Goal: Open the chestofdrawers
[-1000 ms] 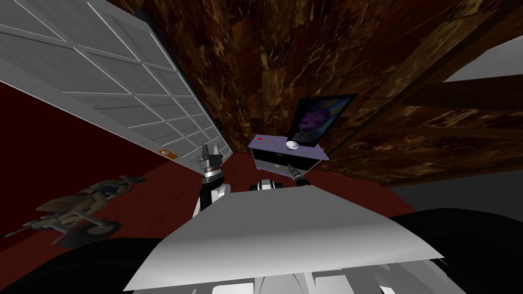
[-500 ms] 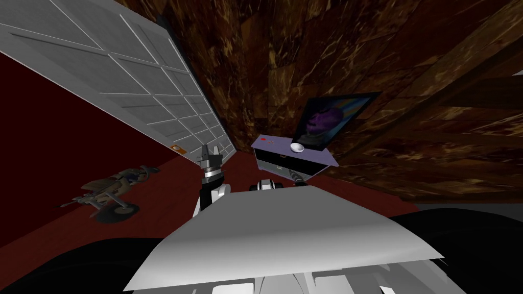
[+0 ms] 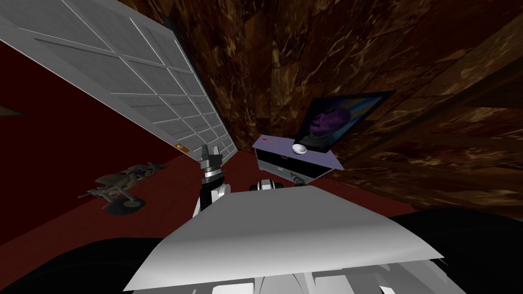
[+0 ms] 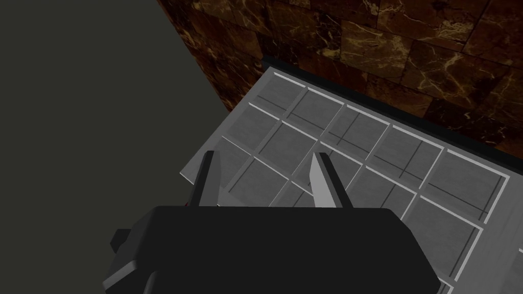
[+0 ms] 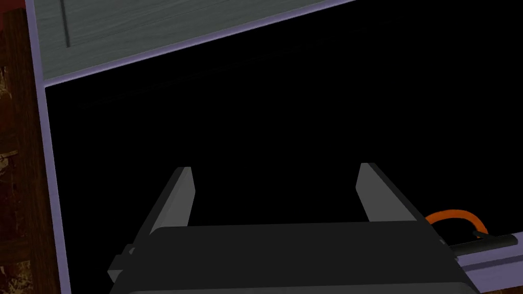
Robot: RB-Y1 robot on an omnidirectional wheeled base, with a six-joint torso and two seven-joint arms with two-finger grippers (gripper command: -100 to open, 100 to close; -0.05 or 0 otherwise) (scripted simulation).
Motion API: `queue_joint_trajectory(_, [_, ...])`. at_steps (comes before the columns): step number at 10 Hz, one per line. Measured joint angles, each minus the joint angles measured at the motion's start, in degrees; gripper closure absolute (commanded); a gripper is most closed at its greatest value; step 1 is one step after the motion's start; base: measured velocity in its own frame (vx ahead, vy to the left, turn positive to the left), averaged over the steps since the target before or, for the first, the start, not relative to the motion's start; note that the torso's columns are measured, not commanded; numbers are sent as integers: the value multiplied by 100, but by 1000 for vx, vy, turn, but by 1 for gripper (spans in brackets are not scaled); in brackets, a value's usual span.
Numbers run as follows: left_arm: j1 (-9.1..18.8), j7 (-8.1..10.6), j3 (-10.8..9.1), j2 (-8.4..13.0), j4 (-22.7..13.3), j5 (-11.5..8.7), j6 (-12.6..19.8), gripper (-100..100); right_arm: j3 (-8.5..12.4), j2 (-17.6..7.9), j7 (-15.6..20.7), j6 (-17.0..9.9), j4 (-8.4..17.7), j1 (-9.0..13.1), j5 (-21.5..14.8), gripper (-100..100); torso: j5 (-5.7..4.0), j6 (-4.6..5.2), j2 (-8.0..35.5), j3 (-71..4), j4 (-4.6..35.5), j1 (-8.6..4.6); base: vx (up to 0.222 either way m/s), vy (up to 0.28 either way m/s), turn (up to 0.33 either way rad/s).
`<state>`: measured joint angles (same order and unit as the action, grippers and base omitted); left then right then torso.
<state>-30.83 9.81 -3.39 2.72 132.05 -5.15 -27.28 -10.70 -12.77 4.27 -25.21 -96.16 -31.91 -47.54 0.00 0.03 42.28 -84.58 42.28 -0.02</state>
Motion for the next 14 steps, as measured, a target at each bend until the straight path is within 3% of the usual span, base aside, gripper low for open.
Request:
queue_joint_trajectory(1, [0, 0, 0, 0, 0, 0, 0, 0, -4, -13, 12, -111, 21, 20, 4, -100, 1, -2, 7, 5, 2, 4, 25, -15, 241])
queue_joint_trajectory(3, [0, 0, 0, 0, 0, 0, 0, 0, -82, 21, 54, -392, 305, 14, -336, -100, -1, -1, -3, 0, 0, -1, 28, -17, 78])
queue_joint_trajectory(4, [0, 0, 0, 0, 0, 0, 0, 0, -110, -7, 90, -559, 290, 12, -333, -100, 1, 0, 1, 0, 0, 3, 37, -16, 245])
queue_joint_trajectory(6, [0, 0, 0, 0, 0, 0, 0, 0, -184, 10, 119, -849, 595, 18, -686, -100, 0, 0, -2, -1, -1, 2, 31, -12, 64])
queue_joint_trajectory(8, [1, 0, 1, 0, 0, 0, 0, 0, -278, 13, 191, -1169, 710, -28, -905, -100, 0, -6, 1, 2, 1, 2, 36, -17, 180])
queue_joint_trajectory(14, [1, 0, 0, 0, 0, 0, 0, 0, -472, 34, 355, -2152, 1378, 100, -1554, -100, 0, -6, -1, 1, 1, 3, 25, -10, 113])
